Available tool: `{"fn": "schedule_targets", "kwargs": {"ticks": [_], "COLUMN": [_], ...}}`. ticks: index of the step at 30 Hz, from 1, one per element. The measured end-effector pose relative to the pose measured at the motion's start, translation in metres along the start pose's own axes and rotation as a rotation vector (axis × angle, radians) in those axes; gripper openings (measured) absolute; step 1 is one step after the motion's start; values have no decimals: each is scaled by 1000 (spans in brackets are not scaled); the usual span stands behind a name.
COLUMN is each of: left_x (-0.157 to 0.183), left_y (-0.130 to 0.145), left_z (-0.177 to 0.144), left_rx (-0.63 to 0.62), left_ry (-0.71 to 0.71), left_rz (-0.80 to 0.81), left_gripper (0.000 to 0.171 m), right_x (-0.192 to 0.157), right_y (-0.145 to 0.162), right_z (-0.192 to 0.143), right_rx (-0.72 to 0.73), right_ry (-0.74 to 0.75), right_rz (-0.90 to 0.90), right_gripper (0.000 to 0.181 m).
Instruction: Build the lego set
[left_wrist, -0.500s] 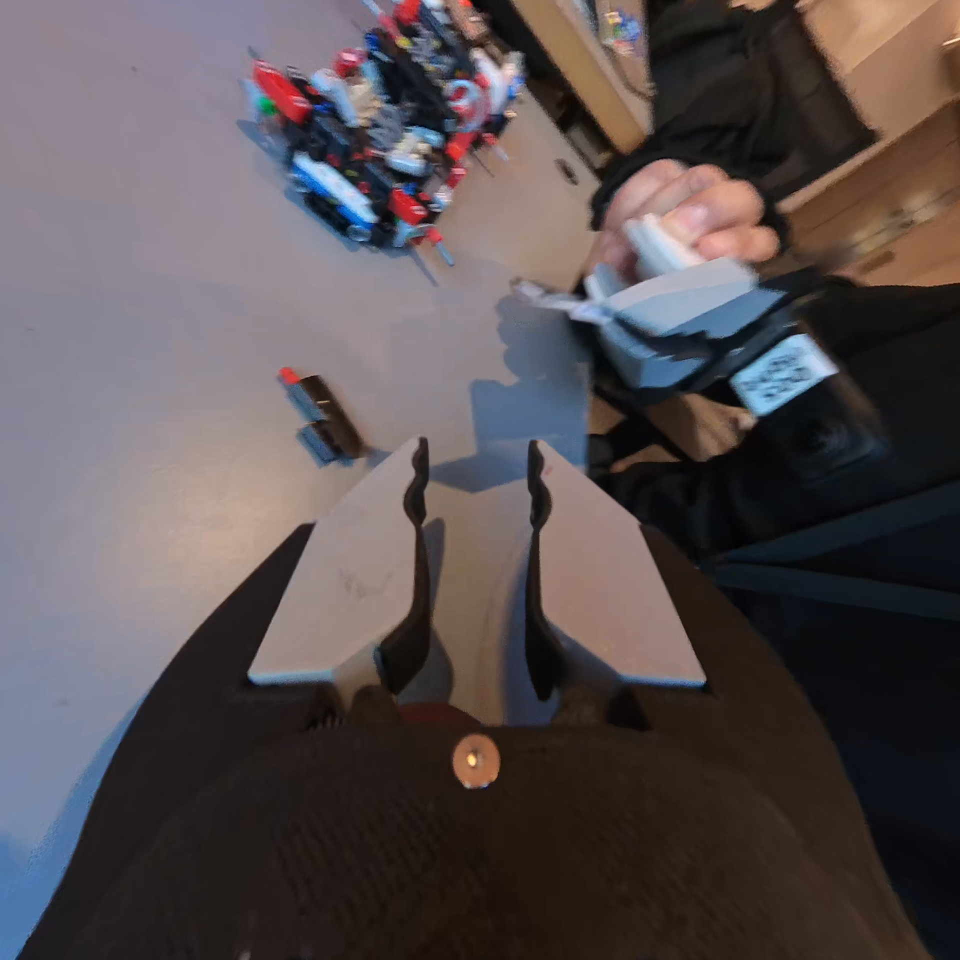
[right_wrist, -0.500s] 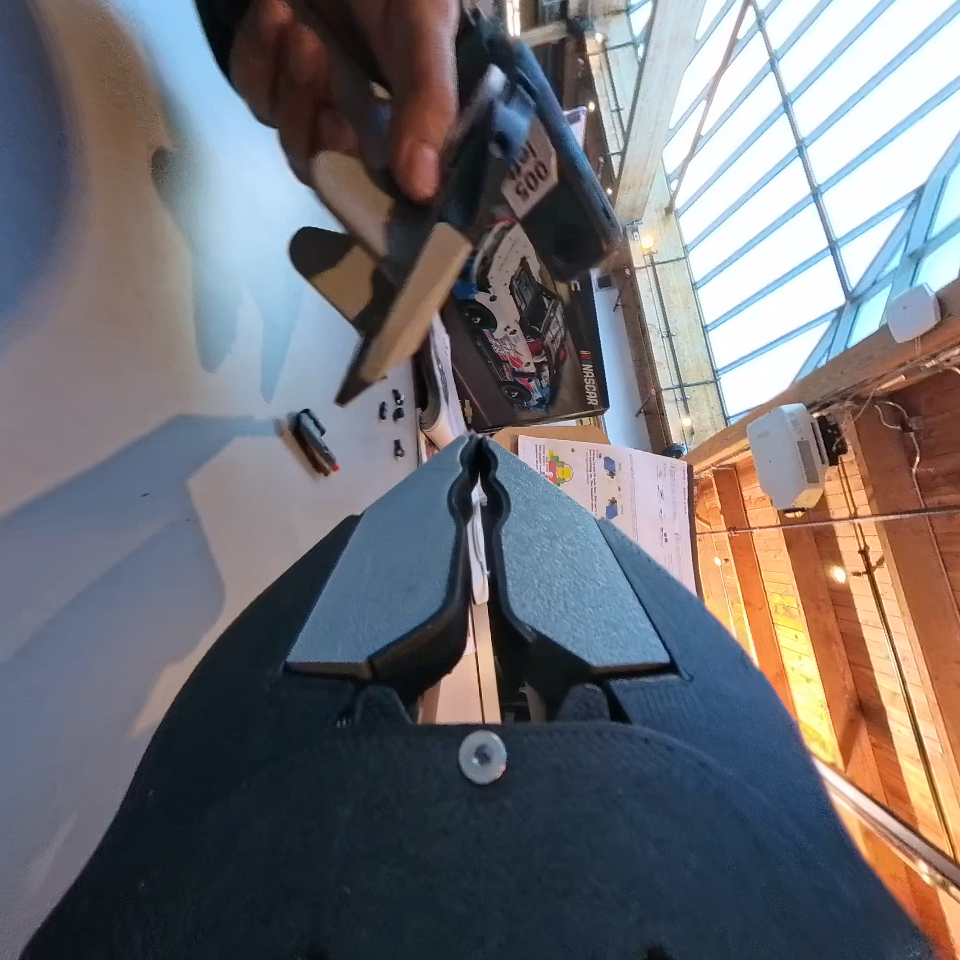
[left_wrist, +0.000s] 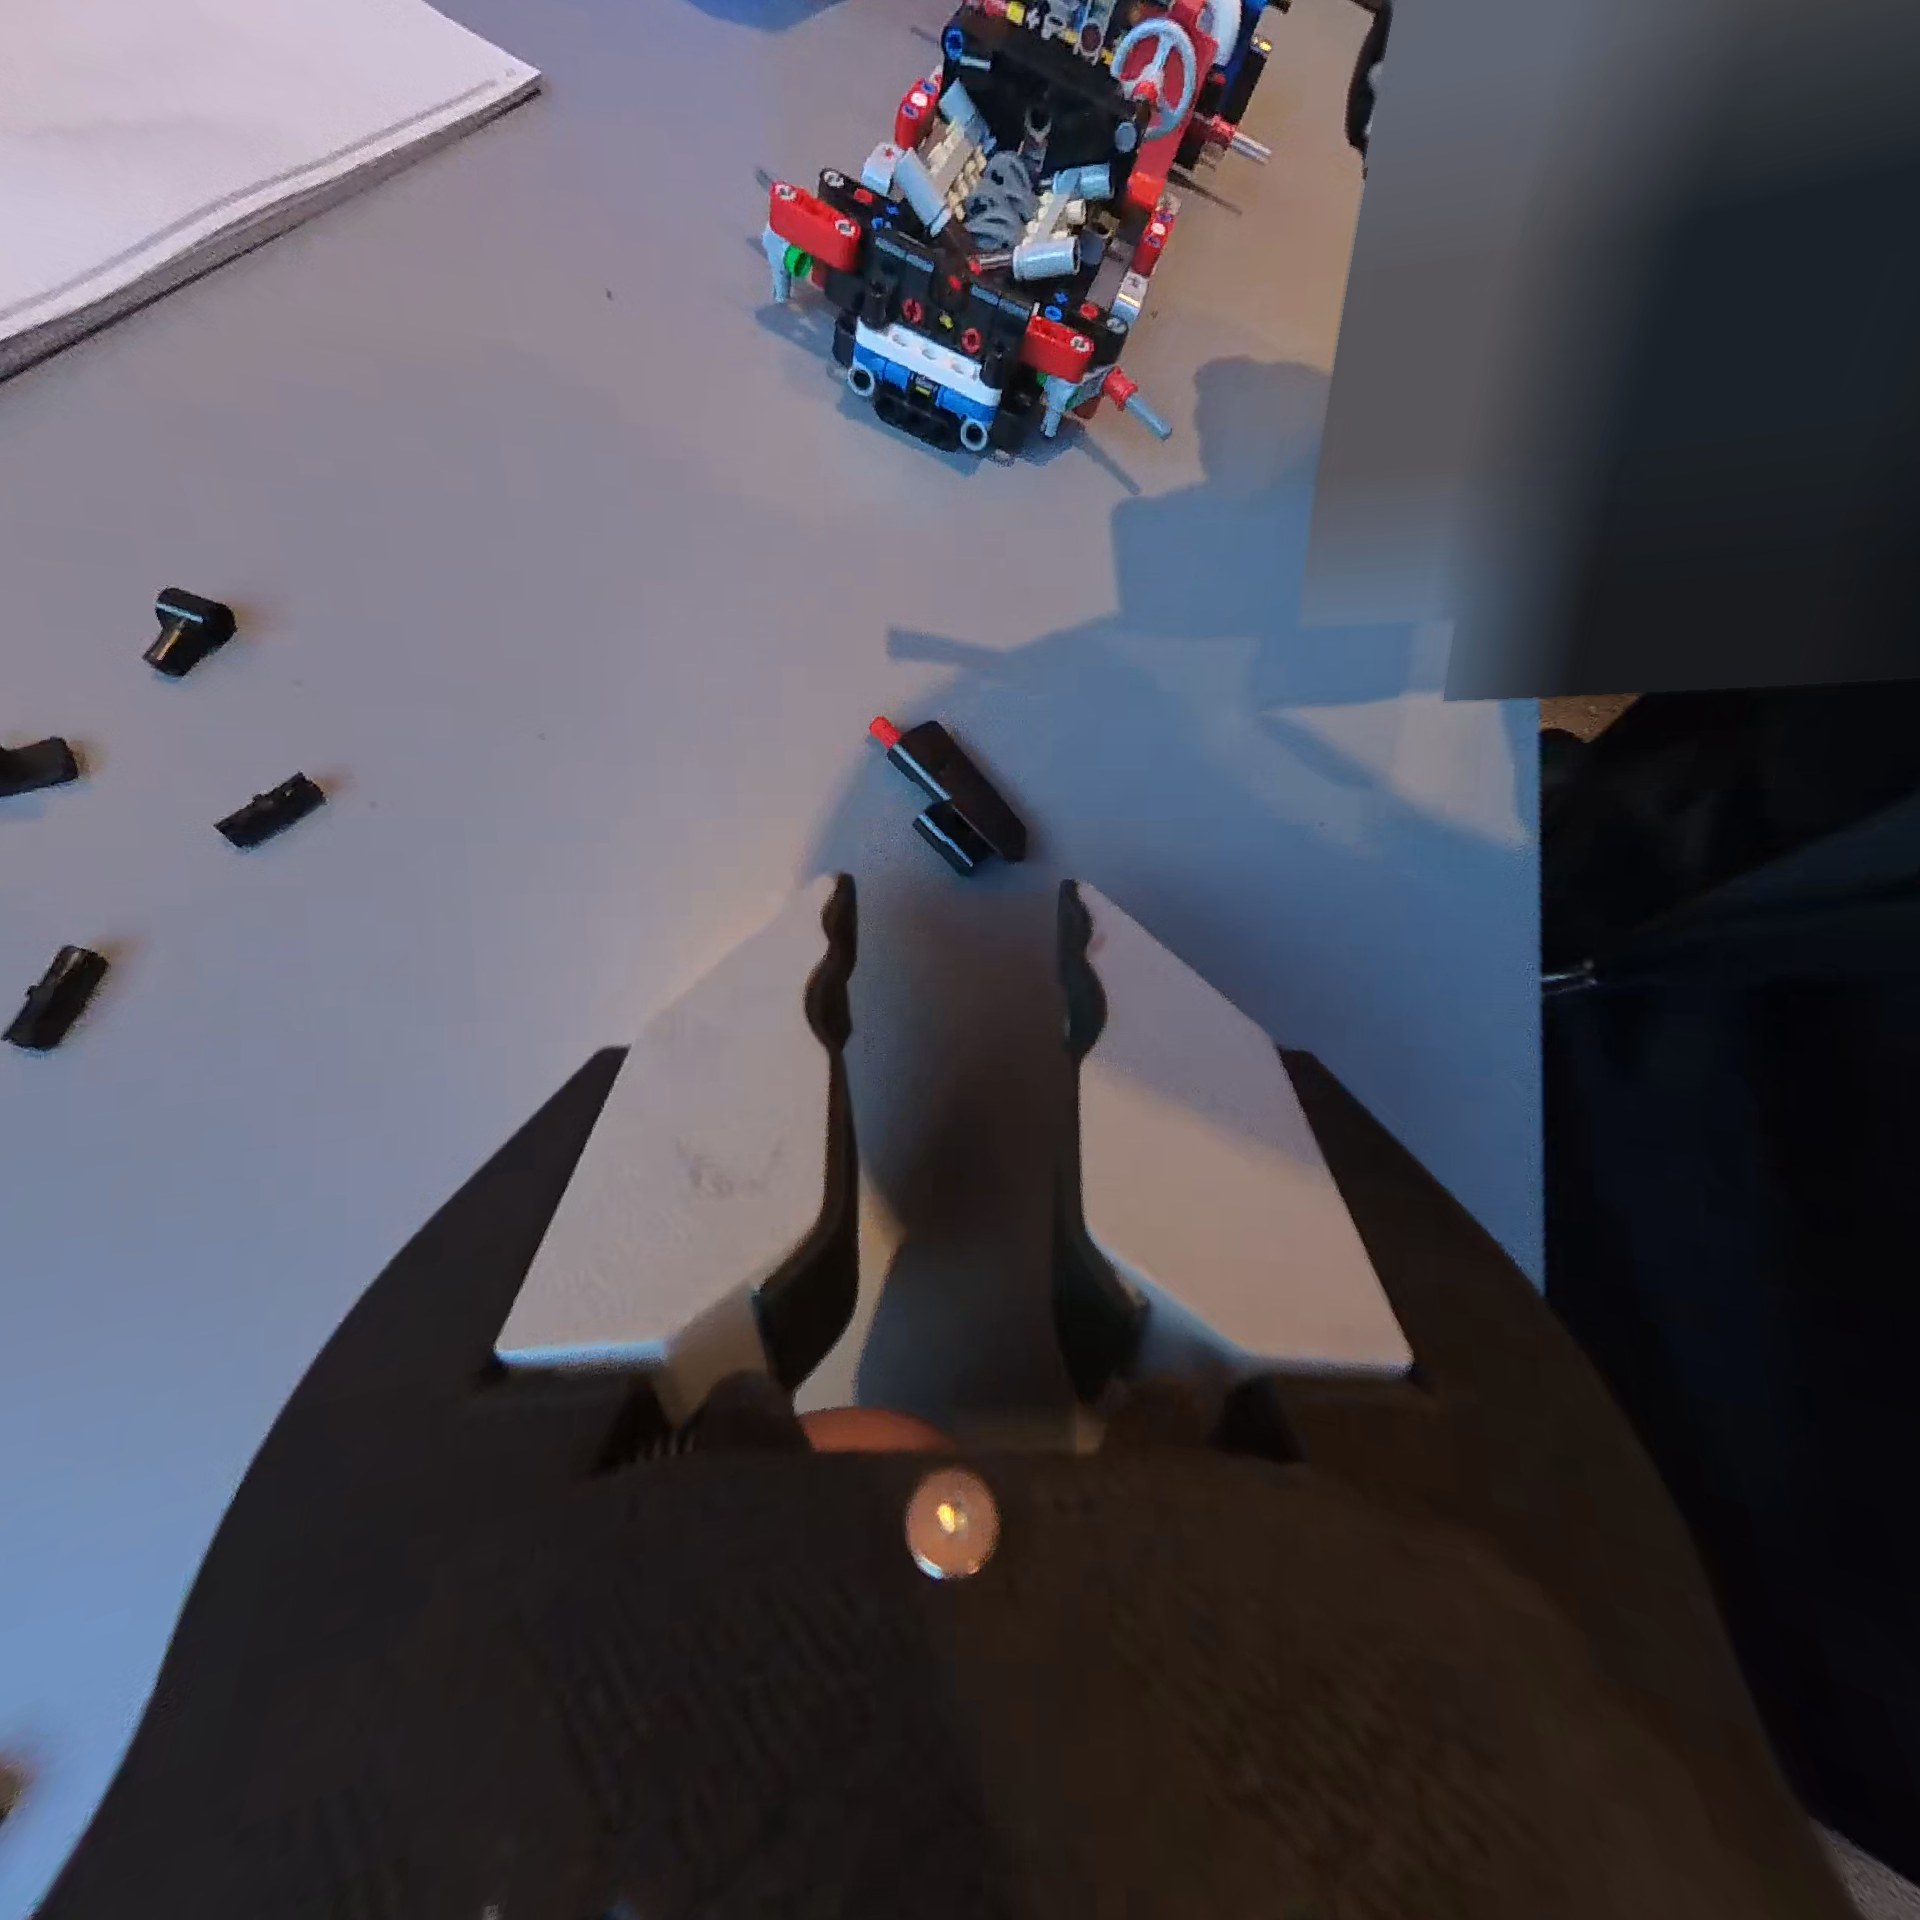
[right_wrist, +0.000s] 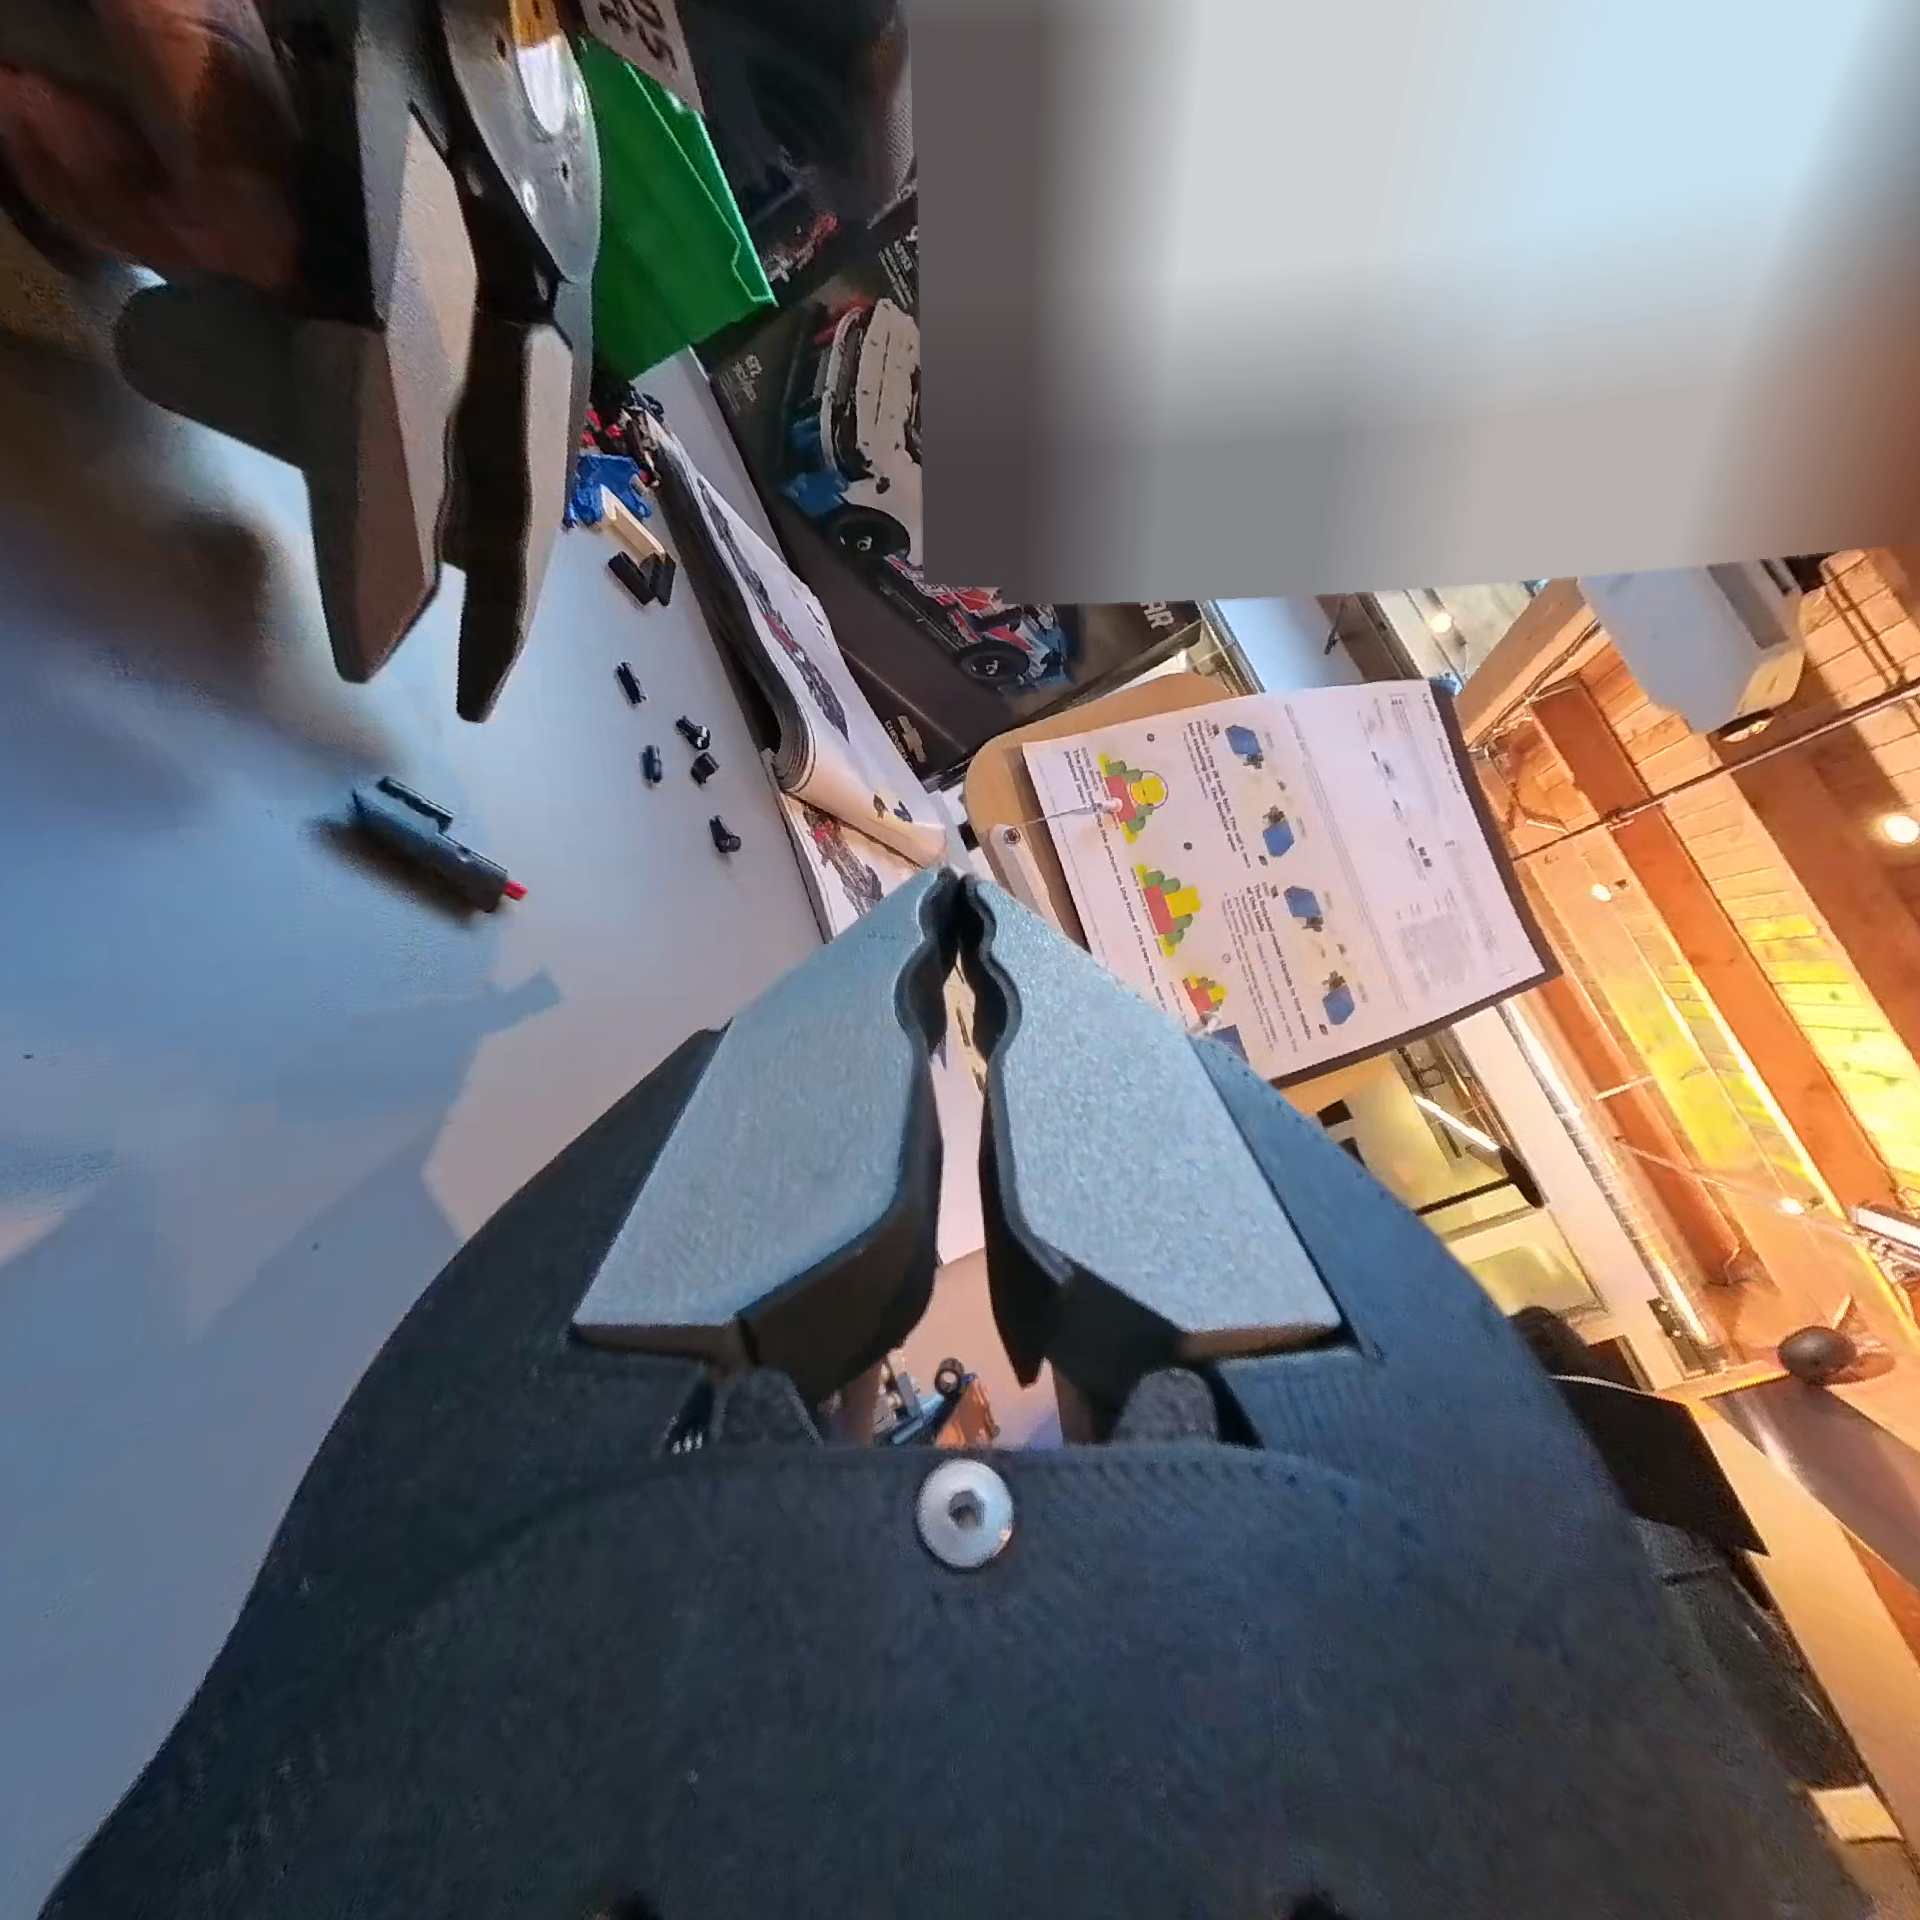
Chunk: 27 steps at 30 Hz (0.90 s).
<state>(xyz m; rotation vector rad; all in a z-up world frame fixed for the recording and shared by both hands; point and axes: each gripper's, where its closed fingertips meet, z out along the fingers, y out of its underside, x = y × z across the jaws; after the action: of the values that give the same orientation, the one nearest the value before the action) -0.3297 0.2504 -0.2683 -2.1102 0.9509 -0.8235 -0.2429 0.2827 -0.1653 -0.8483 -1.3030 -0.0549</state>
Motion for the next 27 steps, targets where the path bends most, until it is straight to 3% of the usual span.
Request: {"fn": "schedule_targets", "kwargs": {"ticks": [12, 27], "left_x": [-8, -6], "left_y": [-23, -20], "left_z": [-10, -6], "left_rx": [155, 124], "left_ry": [75, 73], "left_rz": [-101, -87], "left_gripper": [27, 27], "right_x": [10, 3], "right_y": [24, 21], "right_z": [8, 11], "right_rx": [-23, -12], "right_ry": [-28, -63], "right_rz": [67, 98], "right_gripper": [0, 0]}}
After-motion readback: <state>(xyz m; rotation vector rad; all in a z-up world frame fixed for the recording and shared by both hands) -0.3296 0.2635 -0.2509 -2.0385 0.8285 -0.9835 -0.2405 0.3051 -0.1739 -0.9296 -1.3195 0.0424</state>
